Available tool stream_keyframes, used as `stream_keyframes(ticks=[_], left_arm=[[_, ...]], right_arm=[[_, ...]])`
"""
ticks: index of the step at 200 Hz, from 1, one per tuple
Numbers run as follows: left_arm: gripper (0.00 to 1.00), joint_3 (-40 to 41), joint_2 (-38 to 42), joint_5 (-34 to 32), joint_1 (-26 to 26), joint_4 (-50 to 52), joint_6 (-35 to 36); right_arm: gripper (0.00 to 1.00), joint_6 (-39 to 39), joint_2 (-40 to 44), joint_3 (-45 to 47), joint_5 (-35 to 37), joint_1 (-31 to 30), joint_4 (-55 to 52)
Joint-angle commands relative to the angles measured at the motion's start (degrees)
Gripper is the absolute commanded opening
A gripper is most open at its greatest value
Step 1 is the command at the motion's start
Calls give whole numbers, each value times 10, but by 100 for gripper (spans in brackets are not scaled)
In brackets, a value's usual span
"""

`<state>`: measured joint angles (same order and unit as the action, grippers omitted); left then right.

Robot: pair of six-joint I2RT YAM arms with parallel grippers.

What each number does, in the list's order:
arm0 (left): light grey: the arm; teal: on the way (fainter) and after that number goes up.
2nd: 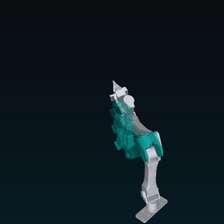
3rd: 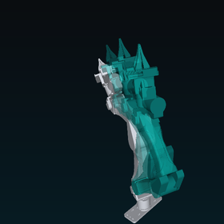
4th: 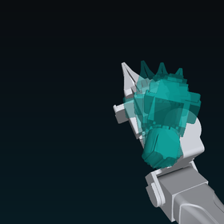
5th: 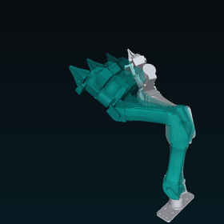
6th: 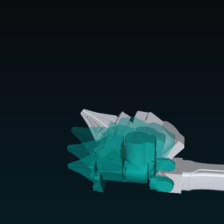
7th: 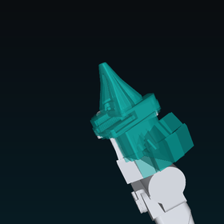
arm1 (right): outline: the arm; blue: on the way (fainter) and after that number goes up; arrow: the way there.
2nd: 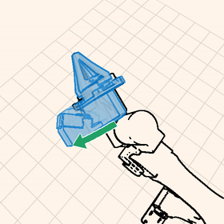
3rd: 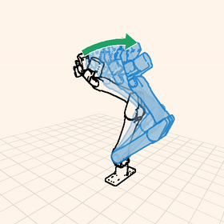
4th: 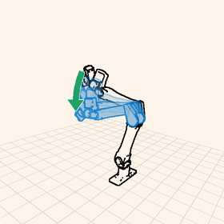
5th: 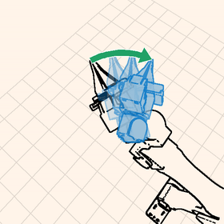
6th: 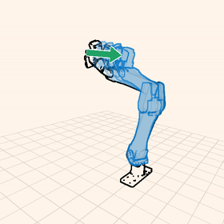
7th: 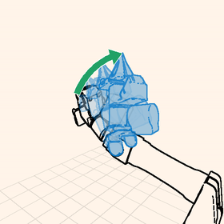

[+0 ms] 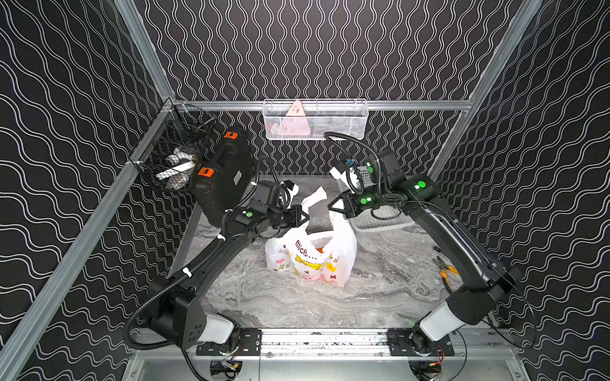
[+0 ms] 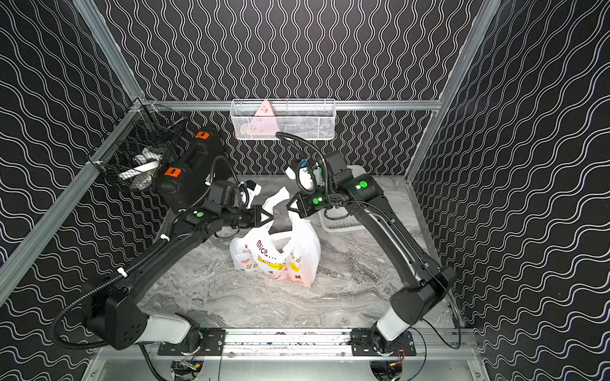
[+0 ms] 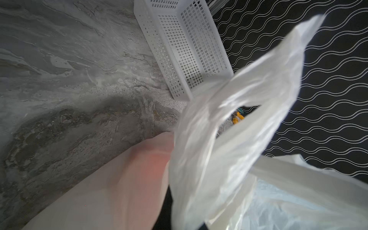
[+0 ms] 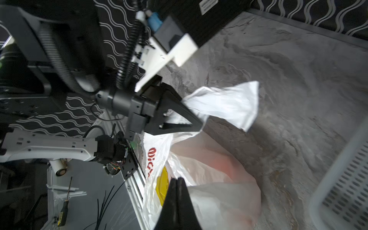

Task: Place the oranges into plastic bags & tie knots
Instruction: Tie the plastic bag at the center of the board.

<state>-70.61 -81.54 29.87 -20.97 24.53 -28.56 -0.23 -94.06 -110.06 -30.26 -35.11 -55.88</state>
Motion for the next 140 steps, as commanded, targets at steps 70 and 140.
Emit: stream_keyframes(ticks=[70, 140], left_arm=[[0, -22, -22, 61, 4, 43, 54], [0, -32, -41, 58, 5, 44, 54]], right_arm=[[21, -29, -89, -63, 59, -11, 19], [79, -60, 62, 31, 75, 22, 12]])
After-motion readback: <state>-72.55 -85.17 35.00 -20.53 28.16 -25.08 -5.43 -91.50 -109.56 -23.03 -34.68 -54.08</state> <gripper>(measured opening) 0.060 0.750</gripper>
